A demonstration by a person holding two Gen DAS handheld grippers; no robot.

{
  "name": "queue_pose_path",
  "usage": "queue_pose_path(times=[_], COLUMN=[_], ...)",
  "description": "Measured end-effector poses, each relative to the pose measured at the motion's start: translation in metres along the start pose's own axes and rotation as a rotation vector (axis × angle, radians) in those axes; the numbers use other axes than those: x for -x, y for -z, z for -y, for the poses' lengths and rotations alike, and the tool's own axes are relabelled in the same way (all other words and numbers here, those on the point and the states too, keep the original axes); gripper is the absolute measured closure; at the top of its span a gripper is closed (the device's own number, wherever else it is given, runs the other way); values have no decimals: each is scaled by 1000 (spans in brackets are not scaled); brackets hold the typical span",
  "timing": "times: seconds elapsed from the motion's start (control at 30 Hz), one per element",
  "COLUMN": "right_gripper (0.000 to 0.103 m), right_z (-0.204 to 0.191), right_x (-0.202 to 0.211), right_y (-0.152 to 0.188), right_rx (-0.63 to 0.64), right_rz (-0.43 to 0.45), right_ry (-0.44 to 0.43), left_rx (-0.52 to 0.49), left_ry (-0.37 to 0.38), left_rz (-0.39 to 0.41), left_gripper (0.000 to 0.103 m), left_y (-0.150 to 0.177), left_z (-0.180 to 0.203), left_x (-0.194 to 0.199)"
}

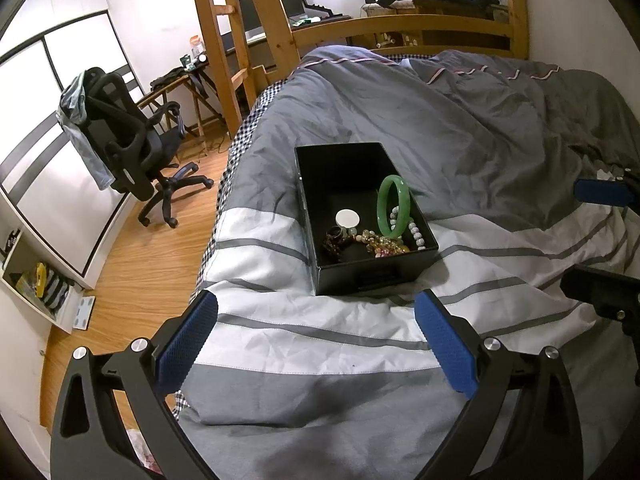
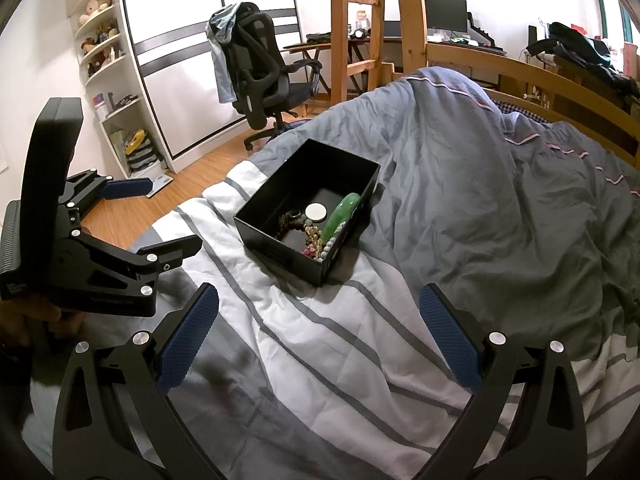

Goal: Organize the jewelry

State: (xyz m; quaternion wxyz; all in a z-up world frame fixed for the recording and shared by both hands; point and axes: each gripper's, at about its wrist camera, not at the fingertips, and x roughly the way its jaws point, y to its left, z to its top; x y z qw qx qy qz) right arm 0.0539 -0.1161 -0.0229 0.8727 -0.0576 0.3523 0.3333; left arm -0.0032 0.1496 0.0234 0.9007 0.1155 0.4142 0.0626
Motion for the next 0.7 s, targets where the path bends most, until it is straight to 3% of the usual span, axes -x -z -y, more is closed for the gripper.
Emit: queue_pose_path(times=[0.7], right_gripper=[4], right_z=[1], right_x=[-3], right_y=[3], right_rx=[-4], right_rz=[-9], right_ry=[2], left_rx=[-8], left_ry=[14], left_rz=[-5], left_gripper=[6], left_y=[1], left_z=[-2], left_x=[-1])
